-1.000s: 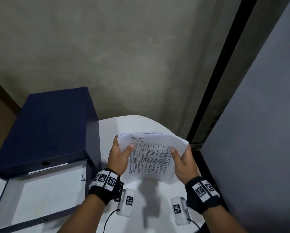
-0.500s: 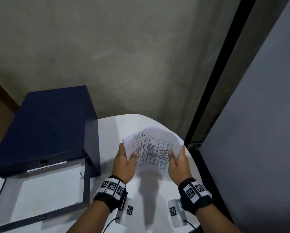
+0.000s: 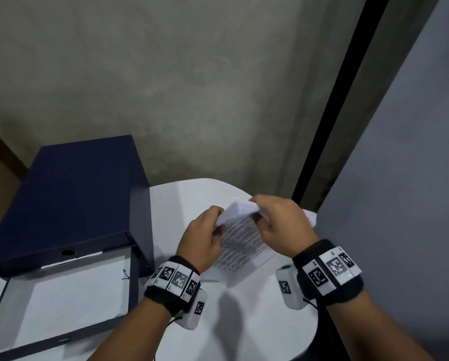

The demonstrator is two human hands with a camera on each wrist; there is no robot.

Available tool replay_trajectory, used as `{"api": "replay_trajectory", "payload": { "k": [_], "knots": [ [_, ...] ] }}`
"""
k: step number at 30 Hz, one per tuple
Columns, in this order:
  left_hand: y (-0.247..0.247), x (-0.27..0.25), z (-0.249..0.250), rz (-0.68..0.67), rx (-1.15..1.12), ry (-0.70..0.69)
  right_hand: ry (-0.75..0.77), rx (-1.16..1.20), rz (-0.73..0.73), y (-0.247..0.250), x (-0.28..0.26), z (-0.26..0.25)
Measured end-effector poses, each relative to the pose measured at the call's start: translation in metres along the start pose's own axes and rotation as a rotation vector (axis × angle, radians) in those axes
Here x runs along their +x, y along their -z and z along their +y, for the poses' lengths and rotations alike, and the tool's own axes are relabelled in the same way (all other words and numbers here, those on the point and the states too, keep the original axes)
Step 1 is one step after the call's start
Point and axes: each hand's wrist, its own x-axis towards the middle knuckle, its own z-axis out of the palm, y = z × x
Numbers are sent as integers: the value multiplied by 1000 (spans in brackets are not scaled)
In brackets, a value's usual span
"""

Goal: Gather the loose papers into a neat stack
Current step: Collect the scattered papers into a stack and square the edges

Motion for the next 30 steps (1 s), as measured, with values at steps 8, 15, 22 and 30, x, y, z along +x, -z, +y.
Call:
{"api": "replay_trajectory", "payload": {
  "k": [8,15,22,30],
  "knots": [
    [3,-23,-44,334,10,499,-244,739,220,-5,-40,61],
    [0,-23,-65,227,-851,688,-498,1013,302,-35,-68,92],
    [-6,-32,-67,337,-741,665,-673,1131,323,-99,-85,89],
    [-28,-52,-95,289,-620,815,-728,966,222,-133,-84,97]
  ]
}}
